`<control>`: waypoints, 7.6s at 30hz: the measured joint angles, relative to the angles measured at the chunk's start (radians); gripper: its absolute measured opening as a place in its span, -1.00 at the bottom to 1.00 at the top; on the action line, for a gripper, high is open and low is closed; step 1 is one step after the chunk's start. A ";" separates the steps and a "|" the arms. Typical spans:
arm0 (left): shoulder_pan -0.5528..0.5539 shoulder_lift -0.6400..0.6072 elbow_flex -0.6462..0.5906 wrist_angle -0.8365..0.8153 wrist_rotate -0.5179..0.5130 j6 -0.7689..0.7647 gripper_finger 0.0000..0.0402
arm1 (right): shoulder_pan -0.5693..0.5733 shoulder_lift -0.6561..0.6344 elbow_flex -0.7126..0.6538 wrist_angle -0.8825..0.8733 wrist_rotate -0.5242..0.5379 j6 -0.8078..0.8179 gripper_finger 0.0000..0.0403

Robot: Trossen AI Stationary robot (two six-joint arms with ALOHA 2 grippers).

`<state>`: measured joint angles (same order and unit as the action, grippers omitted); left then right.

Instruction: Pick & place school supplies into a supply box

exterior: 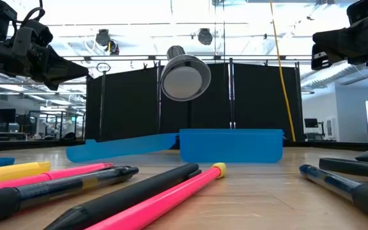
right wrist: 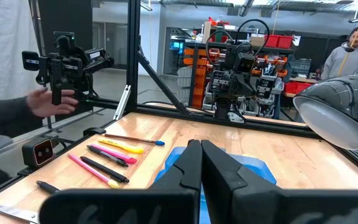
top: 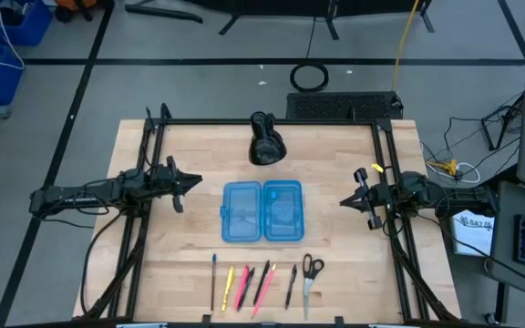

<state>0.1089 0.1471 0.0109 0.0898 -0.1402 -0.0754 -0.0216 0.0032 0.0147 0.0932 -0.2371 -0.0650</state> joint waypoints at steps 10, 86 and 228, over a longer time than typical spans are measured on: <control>0.000 0.000 0.000 0.000 0.000 0.000 -0.79 | 0.000 0.000 0.000 0.007 0.000 0.005 -1.00; -0.714 1.634 1.209 -0.949 0.109 -1.745 -0.79 | 0.000 0.000 0.000 0.125 0.001 -0.090 -1.00; -0.158 1.830 1.541 -0.689 -0.335 -1.096 -0.94 | 0.000 0.022 0.000 0.140 0.000 -0.025 -1.00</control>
<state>-0.0486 1.9774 1.5520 -0.5996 -0.4752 -1.1713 -0.0216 0.0250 0.0146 0.2337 -0.2371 -0.0902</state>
